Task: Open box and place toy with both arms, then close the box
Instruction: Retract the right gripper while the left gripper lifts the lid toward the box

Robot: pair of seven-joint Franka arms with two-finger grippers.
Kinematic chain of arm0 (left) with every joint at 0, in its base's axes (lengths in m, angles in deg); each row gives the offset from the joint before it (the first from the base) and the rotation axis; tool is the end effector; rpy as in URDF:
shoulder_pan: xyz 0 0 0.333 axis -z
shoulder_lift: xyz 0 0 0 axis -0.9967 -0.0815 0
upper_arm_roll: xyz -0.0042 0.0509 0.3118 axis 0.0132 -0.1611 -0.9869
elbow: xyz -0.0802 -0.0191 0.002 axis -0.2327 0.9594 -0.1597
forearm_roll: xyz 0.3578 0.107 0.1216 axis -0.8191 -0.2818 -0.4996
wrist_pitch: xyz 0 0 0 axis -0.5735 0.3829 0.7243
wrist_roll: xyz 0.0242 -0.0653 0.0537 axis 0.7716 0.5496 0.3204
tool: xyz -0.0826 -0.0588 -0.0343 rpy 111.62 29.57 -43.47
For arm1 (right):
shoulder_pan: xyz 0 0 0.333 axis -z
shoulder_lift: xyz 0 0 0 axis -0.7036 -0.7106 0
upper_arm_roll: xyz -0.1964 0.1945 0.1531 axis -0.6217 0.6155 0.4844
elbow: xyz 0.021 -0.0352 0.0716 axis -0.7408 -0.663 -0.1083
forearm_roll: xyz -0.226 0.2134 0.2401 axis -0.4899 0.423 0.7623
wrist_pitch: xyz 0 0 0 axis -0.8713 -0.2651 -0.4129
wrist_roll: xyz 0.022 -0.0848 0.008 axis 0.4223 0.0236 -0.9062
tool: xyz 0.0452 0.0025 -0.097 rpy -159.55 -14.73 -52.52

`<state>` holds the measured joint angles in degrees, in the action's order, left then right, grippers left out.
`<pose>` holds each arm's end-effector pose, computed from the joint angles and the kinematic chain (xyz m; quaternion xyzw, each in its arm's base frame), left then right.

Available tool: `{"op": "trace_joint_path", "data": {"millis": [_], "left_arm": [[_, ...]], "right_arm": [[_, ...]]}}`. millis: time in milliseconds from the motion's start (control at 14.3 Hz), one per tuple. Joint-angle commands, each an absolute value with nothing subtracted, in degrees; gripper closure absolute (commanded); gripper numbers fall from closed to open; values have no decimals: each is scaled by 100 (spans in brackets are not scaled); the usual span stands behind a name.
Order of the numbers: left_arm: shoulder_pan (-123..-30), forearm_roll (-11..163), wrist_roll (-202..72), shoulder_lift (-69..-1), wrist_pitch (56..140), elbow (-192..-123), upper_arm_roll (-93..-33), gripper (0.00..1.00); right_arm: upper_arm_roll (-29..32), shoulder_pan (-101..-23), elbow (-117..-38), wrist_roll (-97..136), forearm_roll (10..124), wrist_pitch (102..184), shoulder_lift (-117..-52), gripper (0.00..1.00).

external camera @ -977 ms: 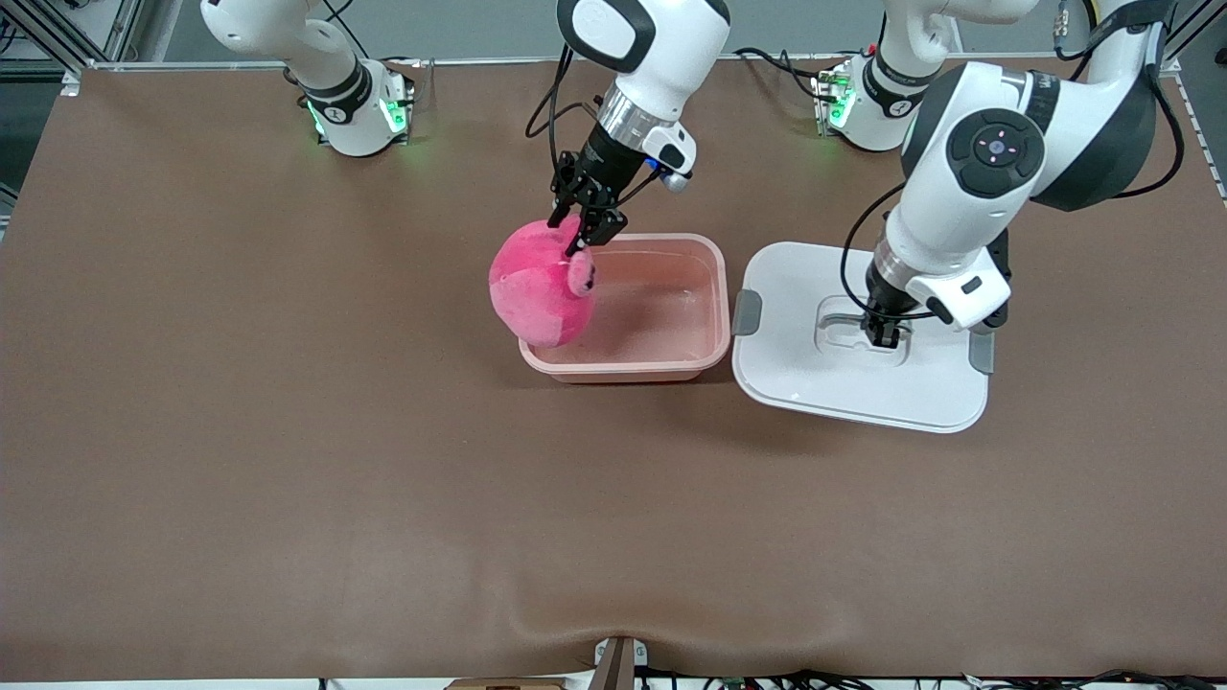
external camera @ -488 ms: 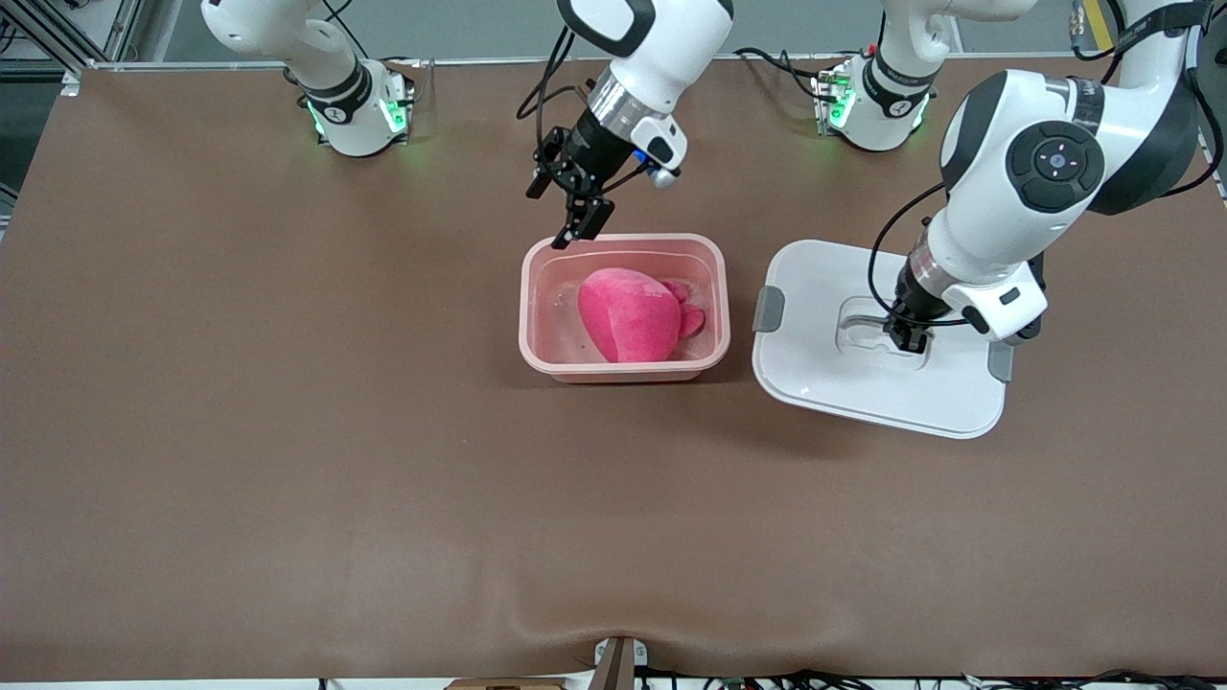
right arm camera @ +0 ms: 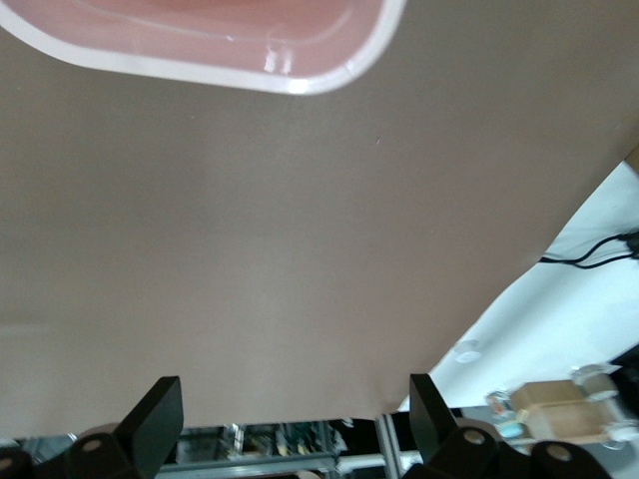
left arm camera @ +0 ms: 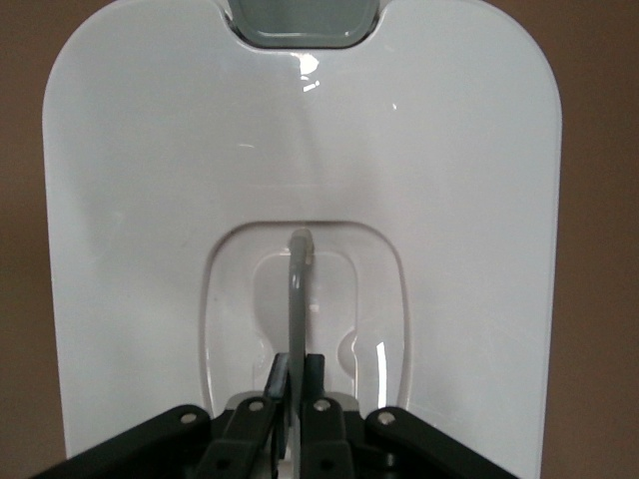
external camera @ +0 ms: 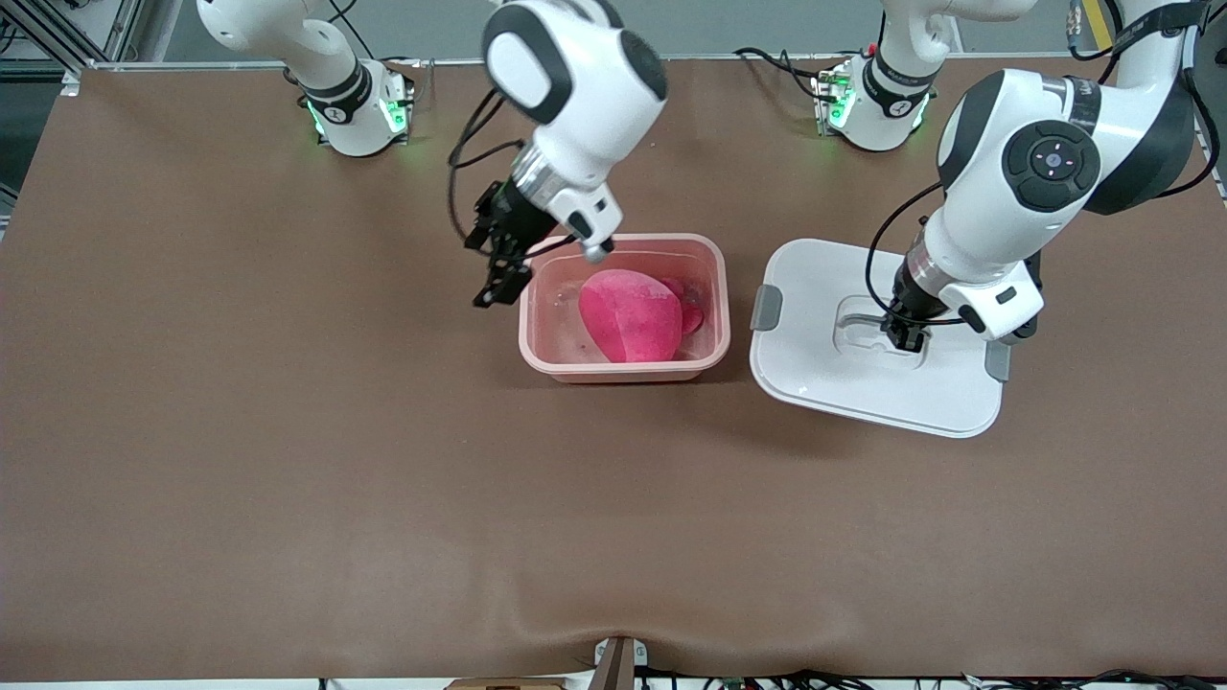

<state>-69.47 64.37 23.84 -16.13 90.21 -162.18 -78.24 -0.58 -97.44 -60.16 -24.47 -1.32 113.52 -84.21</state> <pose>0.5620 -0.1860 0.4675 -0.7899 -0.6127 -0.0090 0.0255 0.4889 0.4264 0.4681 0.6253 0.7070 -0.1592 0.2894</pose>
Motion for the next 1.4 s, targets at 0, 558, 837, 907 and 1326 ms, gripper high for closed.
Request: {"op": "trace_joint_path", "data": {"millis": [0,558,837,907,1326], "left_arm": [[-6968,6524,2286,-1343,9006,-16388,-7799,100],[-6916,6542,2707,-1361,9006,-16380,-7510,100],[-6907,6603,3243,-1422,9041,-16309,-7159,100],[-6898,6647,3332,-1431,9076,-16309,-7106,100],[-6845,6718,4131,-1765,9234,-16072,-6587,100]], "right_arm": [[25,-9079,-6057,-2413,355,11469,-8072,0],[25,-7014,-6101,-1947,1505,11672,-7580,0],[25,-5889,-6145,-1938,2234,11619,-7526,0],[25,-5687,-6232,-1929,2428,11567,-7474,0],[17,-4982,-6716,-1658,2905,11593,-7228,0]]}}
